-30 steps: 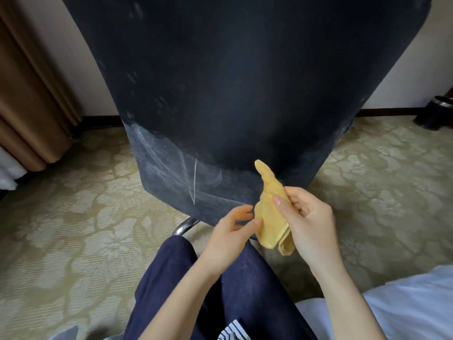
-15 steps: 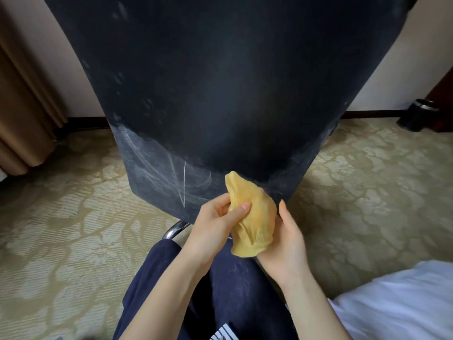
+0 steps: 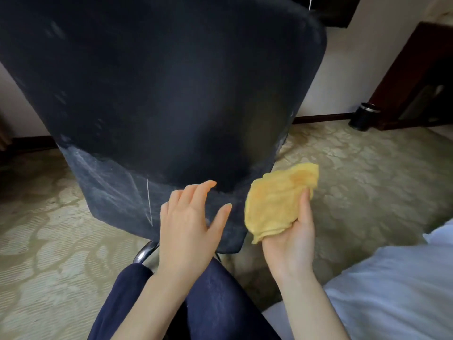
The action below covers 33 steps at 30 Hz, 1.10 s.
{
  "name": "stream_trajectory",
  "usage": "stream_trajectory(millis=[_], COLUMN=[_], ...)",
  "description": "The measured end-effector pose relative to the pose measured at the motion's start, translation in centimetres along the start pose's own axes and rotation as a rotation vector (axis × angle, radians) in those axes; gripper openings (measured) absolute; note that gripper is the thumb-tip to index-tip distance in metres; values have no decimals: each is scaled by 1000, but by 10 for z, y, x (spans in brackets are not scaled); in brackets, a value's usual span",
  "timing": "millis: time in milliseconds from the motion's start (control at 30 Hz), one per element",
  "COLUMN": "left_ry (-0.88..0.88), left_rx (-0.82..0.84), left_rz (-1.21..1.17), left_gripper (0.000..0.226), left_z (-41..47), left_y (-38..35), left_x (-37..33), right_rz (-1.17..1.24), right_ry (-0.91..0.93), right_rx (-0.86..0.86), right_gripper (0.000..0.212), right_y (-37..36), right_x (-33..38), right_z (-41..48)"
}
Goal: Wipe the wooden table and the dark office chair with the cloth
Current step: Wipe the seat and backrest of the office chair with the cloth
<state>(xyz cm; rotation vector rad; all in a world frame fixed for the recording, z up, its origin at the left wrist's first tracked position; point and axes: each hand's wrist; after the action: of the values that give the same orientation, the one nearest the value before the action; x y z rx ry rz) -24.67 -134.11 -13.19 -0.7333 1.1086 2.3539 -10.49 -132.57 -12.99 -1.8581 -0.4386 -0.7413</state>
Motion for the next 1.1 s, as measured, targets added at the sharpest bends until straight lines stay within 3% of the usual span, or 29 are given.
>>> stream_trajectory(millis=[100, 233, 333, 433, 633, 867, 1000, 1100], left_ry=[-34, -13, 21, 42, 79, 122, 140, 165], left_rx=[44, 92, 93, 64, 78, 37, 35, 8], left_rz=[-50, -48, -7, -12, -102, -37, 7, 43], left_gripper=[55, 82, 94, 97, 96, 77, 73, 72], left_z=[12, 33, 46, 57, 66, 71, 70, 69], left_y=[1, 0, -3, -8, -32, -45, -47, -51], left_x=[4, 6, 12, 21, 22, 13, 12, 9], right_rz=[-291, -826, -1001, -988, -982, -1155, -1344, -1455], right_ry=[629, 1688, 2112, 2245, 2332, 2370, 2225, 2146], right_rx=[-52, 82, 167, 180, 256, 562, 863, 1043], right_gripper=[34, 44, 40, 44, 39, 40, 25, 25], right_y=[-25, -49, -63, -65, -59, -11, 31, 45], right_x=[19, 34, 35, 28, 14, -5, -12, -4], right_z=[9, 63, 109, 138, 162, 178, 183, 183])
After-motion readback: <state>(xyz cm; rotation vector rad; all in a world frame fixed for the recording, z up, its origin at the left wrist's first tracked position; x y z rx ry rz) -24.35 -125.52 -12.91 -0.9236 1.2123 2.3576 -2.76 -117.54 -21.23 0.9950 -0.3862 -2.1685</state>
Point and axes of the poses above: each hand's wrist, its own z-axis towards the middle knuckle, its own y-axis out of the back of the hand, x = y × z, and after that the axes turned 10 degrees about -x, right-handed
